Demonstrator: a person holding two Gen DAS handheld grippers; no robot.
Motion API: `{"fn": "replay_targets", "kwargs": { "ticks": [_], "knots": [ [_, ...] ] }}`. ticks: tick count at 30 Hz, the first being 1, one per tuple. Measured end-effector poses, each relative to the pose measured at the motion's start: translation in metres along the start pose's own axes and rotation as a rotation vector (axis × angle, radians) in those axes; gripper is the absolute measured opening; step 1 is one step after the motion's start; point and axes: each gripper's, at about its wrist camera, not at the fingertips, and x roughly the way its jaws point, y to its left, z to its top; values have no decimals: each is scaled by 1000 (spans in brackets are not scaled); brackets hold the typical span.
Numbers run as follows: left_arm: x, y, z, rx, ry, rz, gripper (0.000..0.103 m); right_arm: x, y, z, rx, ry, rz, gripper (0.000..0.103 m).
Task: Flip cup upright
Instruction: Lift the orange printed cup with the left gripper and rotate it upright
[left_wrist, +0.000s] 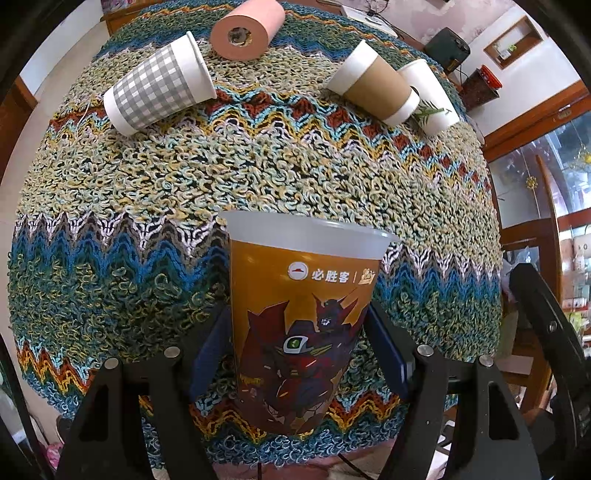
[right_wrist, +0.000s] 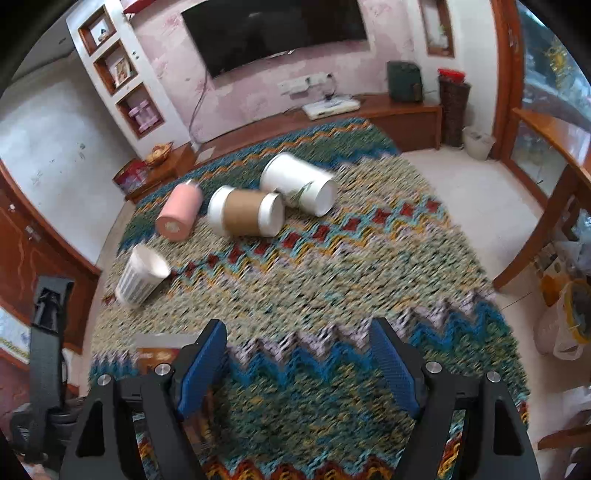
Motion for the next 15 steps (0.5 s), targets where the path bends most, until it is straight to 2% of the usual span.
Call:
{"fn": "replay_targets", "kwargs": {
  "ticks": [6,15],
  "knots": [
    [-2,-1,-6,15,-27,5,76,3,9,-8,-20,57,44,80],
    [-5,1,-17,-8,-37,-34,76,-1,15,-16,-18,85,78,80]
  ]
}}
